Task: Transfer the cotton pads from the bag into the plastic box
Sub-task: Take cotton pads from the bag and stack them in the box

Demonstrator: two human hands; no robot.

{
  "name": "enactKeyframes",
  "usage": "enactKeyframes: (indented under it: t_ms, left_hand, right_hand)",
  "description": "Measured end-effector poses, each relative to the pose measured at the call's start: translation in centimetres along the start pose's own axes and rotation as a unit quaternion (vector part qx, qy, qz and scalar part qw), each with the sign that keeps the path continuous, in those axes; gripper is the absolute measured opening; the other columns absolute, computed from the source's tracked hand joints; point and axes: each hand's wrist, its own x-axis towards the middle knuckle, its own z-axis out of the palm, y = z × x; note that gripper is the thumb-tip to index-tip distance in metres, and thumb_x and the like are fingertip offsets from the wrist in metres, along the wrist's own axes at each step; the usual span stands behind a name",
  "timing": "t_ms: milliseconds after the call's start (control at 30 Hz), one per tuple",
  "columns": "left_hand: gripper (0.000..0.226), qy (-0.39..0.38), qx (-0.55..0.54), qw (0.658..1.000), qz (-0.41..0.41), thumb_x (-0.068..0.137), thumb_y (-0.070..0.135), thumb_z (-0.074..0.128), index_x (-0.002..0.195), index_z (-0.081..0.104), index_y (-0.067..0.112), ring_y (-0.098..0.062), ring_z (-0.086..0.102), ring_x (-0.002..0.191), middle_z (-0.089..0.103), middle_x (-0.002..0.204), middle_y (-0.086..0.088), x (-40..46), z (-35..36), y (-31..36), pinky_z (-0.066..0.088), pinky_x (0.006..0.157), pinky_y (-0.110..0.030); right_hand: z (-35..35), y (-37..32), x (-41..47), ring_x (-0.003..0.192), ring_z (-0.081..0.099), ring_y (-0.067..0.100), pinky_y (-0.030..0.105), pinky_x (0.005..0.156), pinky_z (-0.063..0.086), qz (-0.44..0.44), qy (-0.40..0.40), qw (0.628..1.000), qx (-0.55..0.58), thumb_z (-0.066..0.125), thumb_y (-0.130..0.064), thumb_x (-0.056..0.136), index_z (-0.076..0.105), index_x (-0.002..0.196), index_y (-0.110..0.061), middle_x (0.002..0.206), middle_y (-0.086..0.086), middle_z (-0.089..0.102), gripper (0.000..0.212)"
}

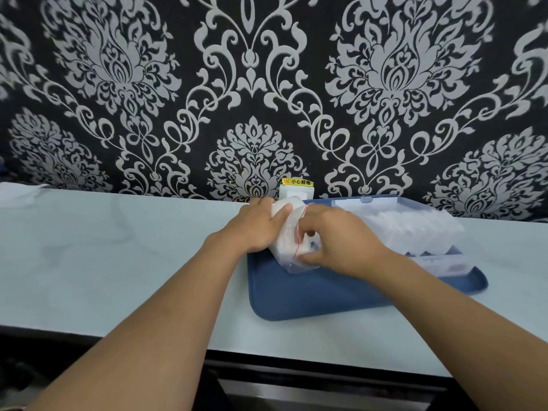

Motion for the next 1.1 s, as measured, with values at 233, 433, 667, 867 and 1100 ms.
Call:
enactKeyframes:
  t_ms: [233,433,667,867,1100]
  left_hand:
    - [0.061,0.026,-0.002,0.998,0.048,0.103,0.056,0.027,0.150,0.037,0.017,-0.029,0.038,0.138,0.043,0.148,-0.011,-0.7,0.1,0.6,0.033,0.114,-0.046]
    - [0.067,0.034,0.014,0.999,0.029,0.097,0.066,0.020,0.139,0.045,0.020,-0.033,0.045,0.127,0.051,0.134,-0.012,0.2,0.4,-0.7,0.040,0.105,-0.052]
    - [0.039,0.285,-0.214,0.925,0.132,0.098,0.055,0.044,0.110,0.066,0.024,-0.006,0.057,0.104,0.064,0.111,0.007,-2.9,-2.5,5.9,0.045,0.091,-0.024]
    - [0.022,-0.013,-0.474,0.873,0.112,0.100,0.028,0.058,0.116,0.068,0.016,-0.012,0.072,0.087,0.073,0.102,0.001,-6.1,-1.5,12.4,0.062,0.072,-0.027]
    - [0.027,-0.080,-0.559,0.825,0.017,0.106,0.015,0.046,0.122,0.066,0.007,-0.026,0.074,0.101,0.074,0.112,-0.016,-4.8,0.2,13.3,0.062,0.087,-0.039]
  right_hand:
    - [1.2,-0.2,0.2,0.087,0.059,0.025,0.043,0.072,0.052,0.017,-0.012,0.999,0.027,0.072,-0.036,0.075,0.055,0.079,-0.027,0.096,-0.007,0.054,0.020]
    - [-2.4,2.0,-1.6,0.073,0.058,0.004,0.032,0.071,0.046,0.036,0.029,0.980,0.192,0.086,-0.020,0.074,0.075,0.093,-0.017,0.085,0.000,0.071,0.022]
    - [-5.1,5.2,-4.5,0.096,0.069,0.018,0.028,0.082,0.059,0.131,0.023,0.824,0.550,0.066,-0.012,0.090,0.067,0.119,-0.007,0.107,0.010,0.075,0.029]
    - [-6.1,6.4,-5.5,0.097,0.069,0.019,0.032,0.083,0.060,0.125,0.032,0.728,0.674,0.062,-0.015,0.088,0.064,0.124,-0.008,0.110,0.010,0.072,0.037]
    - [-5.8,6.5,-6.2,0.094,0.072,0.024,0.034,0.082,0.060,0.156,0.200,0.797,0.548,0.073,-0.003,0.086,0.073,0.114,-0.010,0.111,0.011,0.075,0.029]
